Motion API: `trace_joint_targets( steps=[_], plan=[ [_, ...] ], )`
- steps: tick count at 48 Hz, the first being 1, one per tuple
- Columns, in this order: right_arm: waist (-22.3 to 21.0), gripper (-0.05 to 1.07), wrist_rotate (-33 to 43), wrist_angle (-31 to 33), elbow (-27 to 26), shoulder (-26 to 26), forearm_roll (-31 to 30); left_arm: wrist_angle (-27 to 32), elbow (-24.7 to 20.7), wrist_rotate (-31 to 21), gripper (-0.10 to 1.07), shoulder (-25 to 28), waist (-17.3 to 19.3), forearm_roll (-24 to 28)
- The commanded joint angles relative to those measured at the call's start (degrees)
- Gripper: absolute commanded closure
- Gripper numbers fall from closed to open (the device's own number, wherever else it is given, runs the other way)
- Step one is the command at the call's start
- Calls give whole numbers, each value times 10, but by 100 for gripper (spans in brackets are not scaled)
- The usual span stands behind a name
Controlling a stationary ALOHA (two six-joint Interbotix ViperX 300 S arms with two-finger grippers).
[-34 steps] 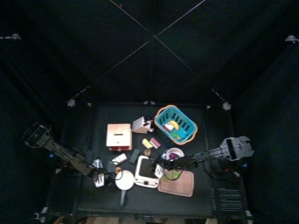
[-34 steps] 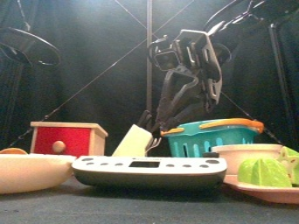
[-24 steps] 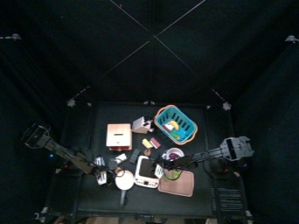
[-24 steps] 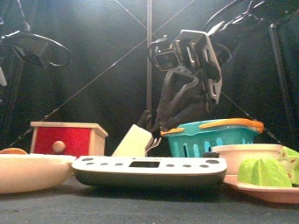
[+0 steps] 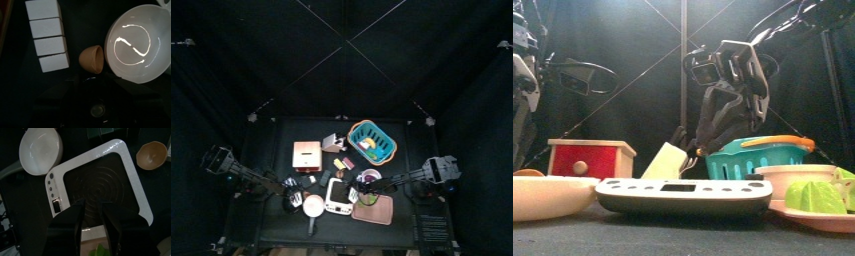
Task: Grab egg shell
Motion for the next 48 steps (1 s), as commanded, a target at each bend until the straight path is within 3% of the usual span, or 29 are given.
trace_joint_targets(
  steps=[1,31,48],
  plan=[
    [-3,34,-1,-2,-6,-11,1,-12,-12,-4,15,10,2,9],
    [-3,34,0,-2,-7,-4,1,-39,-7,-7,16,35,49,18],
    [-6,34,-5,-2,4,-13,-18,-34,-7,-7,38,33,53,18]
  ],
)
